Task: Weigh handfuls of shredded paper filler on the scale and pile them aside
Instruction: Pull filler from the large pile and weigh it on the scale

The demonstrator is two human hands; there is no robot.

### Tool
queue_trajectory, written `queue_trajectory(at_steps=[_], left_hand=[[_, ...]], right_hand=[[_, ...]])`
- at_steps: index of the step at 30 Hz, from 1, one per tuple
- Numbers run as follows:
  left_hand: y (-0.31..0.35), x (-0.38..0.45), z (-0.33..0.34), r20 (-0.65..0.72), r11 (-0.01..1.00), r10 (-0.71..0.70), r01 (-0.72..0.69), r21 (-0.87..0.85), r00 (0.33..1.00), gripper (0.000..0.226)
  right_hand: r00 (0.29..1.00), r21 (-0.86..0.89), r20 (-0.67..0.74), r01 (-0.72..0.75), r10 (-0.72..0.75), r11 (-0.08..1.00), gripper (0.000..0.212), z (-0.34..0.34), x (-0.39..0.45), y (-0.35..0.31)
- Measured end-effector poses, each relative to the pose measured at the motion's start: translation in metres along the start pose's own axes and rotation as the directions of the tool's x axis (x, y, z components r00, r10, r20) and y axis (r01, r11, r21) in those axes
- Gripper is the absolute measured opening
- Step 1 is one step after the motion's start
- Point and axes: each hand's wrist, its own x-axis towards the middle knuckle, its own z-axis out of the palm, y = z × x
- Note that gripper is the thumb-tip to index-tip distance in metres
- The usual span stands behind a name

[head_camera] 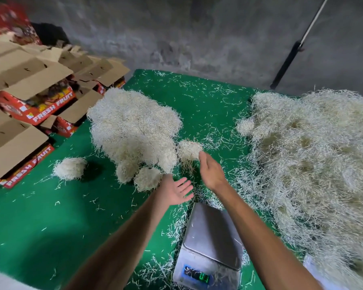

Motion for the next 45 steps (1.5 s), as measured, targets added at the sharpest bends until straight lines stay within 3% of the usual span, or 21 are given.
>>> queue_trajectory(at_steps=[6, 9, 12, 15, 17, 20, 23, 25, 27, 29, 30, 32, 33, 34, 35, 37, 39, 40, 42, 43, 45], left_hand=[[-0.038, 0.023, 0.051, 0.080, 0.992, -0.050, 0.041, 0.117, 0.996, 0.075], [-0.061, 0.042, 0.074, 0.096, 0.974, -0.098, 0.076, 0.213, 0.991, 0.074], [-0.084, 0.059, 0.097, 0.093, 0.943, -0.174, 0.139, 0.302, 0.980, 0.073], [-0.109, 0.073, 0.120, 0.043, 0.897, -0.247, 0.212, 0.388, 0.968, 0.064], [-0.126, 0.080, 0.132, 0.006, 0.866, -0.261, 0.231, 0.444, 0.965, 0.062], [-0.149, 0.091, 0.147, -0.022, 0.808, -0.262, 0.232, 0.542, 0.965, 0.067], [-0.163, 0.103, 0.154, -0.017, 0.708, -0.323, 0.254, 0.659, 0.946, 0.074], [-0.169, 0.106, 0.160, 0.008, 0.640, -0.273, 0.175, 0.748, 0.962, 0.055], [-0.173, 0.110, 0.163, 0.000, 0.516, -0.017, 0.009, 0.856, 1.000, 0.044], [-0.167, 0.112, 0.162, 0.066, 0.315, 0.297, -0.163, 0.935, 0.952, 0.054], [-0.160, 0.112, 0.157, 0.182, 0.128, 0.377, -0.245, 0.961, 0.908, 0.060], [-0.144, 0.117, 0.139, 0.425, -0.387, 0.407, -0.269, 0.882, 0.808, 0.065], [-0.137, 0.122, 0.131, 0.497, -0.570, 0.402, -0.214, 0.793, 0.769, 0.070], [-0.133, 0.125, 0.124, 0.498, -0.633, 0.412, -0.153, 0.759, 0.763, 0.079], [-0.130, 0.125, 0.121, 0.455, -0.606, 0.438, -0.120, 0.787, 0.775, 0.090], [-0.134, 0.125, 0.121, 0.282, -0.439, 0.424, -0.077, 0.895, 0.861, 0.100], [-0.150, 0.122, 0.123, 0.093, -0.326, 0.329, 0.020, 0.945, 0.940, 0.089], [-0.160, 0.120, 0.125, 0.041, -0.310, 0.309, 0.060, 0.949, 0.950, 0.078], [-0.170, 0.115, 0.129, 0.036, -0.212, 0.345, 0.041, 0.976, 0.938, 0.053], [-0.167, 0.112, 0.134, 0.049, -0.074, 0.335, -0.025, 0.997, 0.941, 0.051], [-0.154, 0.108, 0.141, 0.113, 0.332, 0.237, -0.190, 0.924, 0.965, 0.054]], right_hand=[[0.972, -0.141, -0.117, -0.221, 0.206, 0.965, 0.061, -0.043, -0.032, 0.114], [0.939, -0.212, -0.149, -0.336, 0.309, 0.918, 0.066, -0.077, -0.046, 0.171], [0.909, -0.419, -0.205, -0.417, 0.364, 0.806, 0.081, -0.106, -0.048, 0.219], [0.859, -0.436, -0.090, -0.489, 0.504, 0.755, 0.088, -0.108, -0.050, 0.248], [0.843, -0.398, -0.109, -0.523, 0.527, 0.754, 0.073, -0.093, -0.057, 0.256], [0.867, -0.064, -0.117, -0.494, 0.485, 0.867, 0.034, -0.071, -0.065, 0.238], [0.959, 0.225, 0.019, -0.278, 0.281, 0.934, 0.036, -0.061, -0.075, 0.211], [0.979, 0.276, -0.064, -0.169, 0.193, 0.946, 0.034, -0.067, -0.087, 0.208], [0.933, 0.284, -0.312, -0.086, 0.177, 0.955, 0.022, -0.078, -0.101, 0.217], [0.797, 0.135, -0.549, -0.213, 0.252, 0.968, 0.021, -0.088, -0.112, 0.237], [0.744, 0.036, -0.591, -0.360, 0.311, 0.932, 0.031, -0.091, -0.115, 0.248], [0.702, -0.098, -0.527, -0.610, 0.479, 0.786, 0.059, -0.089, -0.119, 0.265], [0.681, -0.107, -0.476, -0.672, 0.556, 0.732, 0.067, -0.083, -0.120, 0.268], [0.666, -0.091, -0.437, -0.701, 0.604, 0.707, 0.070, -0.075, -0.120, 0.270], [0.662, -0.061, -0.421, -0.703, 0.620, 0.709, 0.068, -0.065, -0.118, 0.268], [0.696, 0.080, -0.415, -0.614, 0.586, 0.785, 0.054, -0.045, -0.104, 0.253], [0.732, 0.327, -0.375, -0.469, 0.568, 0.820, 0.036, -0.027, -0.082, 0.223], [0.746, 0.473, -0.331, -0.398, 0.578, 0.786, 0.033, -0.021, -0.072, 0.207], [0.764, 0.732, -0.164, -0.331, 0.624, 0.596, 0.041, -0.015, -0.052, 0.186], [0.776, 0.750, -0.064, -0.377, 0.627, 0.543, 0.045, -0.016, -0.047, 0.184], [0.845, 0.662, 0.070, -0.436, 0.530, 0.609, 0.043, -0.025, -0.044, 0.185]])
